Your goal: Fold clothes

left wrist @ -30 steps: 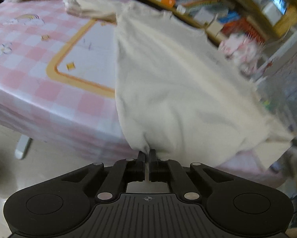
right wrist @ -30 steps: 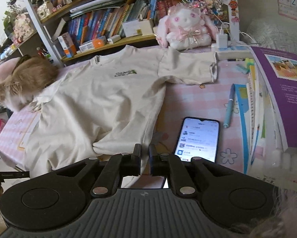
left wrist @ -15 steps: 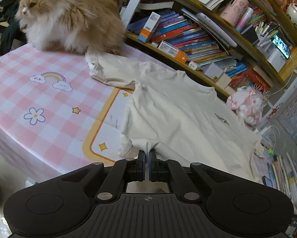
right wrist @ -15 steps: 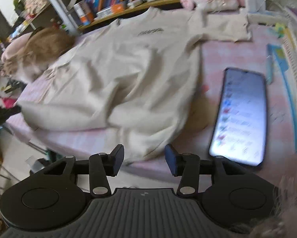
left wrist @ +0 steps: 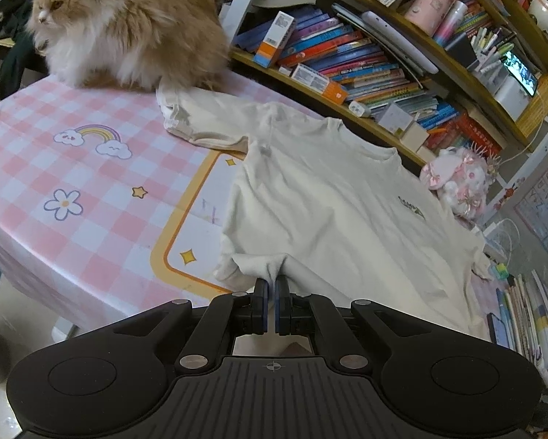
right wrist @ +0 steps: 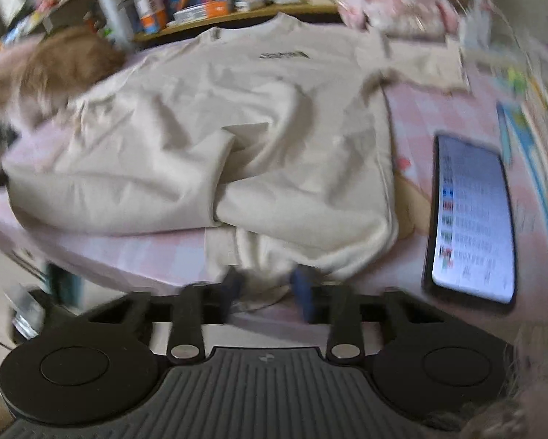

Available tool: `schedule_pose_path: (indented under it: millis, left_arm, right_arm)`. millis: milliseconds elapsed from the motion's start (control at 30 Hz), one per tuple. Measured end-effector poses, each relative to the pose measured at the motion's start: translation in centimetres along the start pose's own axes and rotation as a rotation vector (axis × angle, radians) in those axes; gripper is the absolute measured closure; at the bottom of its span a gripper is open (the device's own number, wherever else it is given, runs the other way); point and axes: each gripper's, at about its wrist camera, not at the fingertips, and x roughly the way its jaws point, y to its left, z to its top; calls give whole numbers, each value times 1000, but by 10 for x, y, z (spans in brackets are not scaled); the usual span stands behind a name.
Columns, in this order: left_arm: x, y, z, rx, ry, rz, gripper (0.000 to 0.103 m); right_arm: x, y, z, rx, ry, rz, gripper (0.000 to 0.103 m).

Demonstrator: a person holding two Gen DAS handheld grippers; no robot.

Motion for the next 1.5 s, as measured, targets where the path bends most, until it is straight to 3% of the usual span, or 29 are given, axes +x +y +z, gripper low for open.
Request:
schedule_pose_path:
  millis: [100, 333, 500, 567, 667, 700, 733, 800, 1067, 1200, 1300, 1367, 1400, 1467, 1500]
  left_arm:
    - [-10, 2, 7, -2, -22, -4, 101]
    - [-29, -1, 22, -18, -24, -15, 101]
    - [-34, 4, 17, -33, 24, -13, 100]
    - [-22, 8, 9, -6, 80, 51, 100]
    - [-3, 9, -7, 50, 167, 158, 84]
    - [1, 9, -10, 70, 182, 189, 72]
    - [1, 8, -12, 88, 182, 205, 61]
    - [1, 6, -14, 122, 181, 237, 53]
    - [2, -11, 2, 150, 103, 195, 53]
    - [18, -28, 3, 167, 105, 166, 53]
    - [30, -39, 2, 192, 118, 149, 52]
    - [38, -45, 1, 218, 129, 142, 47]
    - [41, -46, 2, 228, 133, 139, 45]
    - [49, -48, 4, 244, 141, 132, 41]
    - [52, -46, 6, 238, 145, 128, 38]
  right_arm:
    - [-7, -6, 2, -26, 14, 29, 93]
    - [-96, -66, 26, 82, -144, 1, 94]
    - [-123, -73, 17, 87, -104, 67, 94]
    - [-119, -77, 6, 112, -53, 82, 94]
    - [-100, -79, -11, 131, 47, 43, 93]
    - [-92, -80, -17, 135, 83, 21, 91]
    - [-84, -80, -23, 138, 119, -3, 84]
    - [-75, -81, -30, 132, 146, -67, 72]
    - [-73, -75, -8, 90, 54, -24, 70]
    - [-56, -59, 8, 67, 22, 9, 70]
    - [-42, -42, 18, 67, 0, 42, 58]
    - [-34, -29, 23, 66, -20, 37, 41]
    - [-30, -23, 26, 58, -34, 27, 36]
    - [-24, -12, 29, 32, -59, -32, 15]
    - [-21, -7, 30, 20, -72, -62, 14]
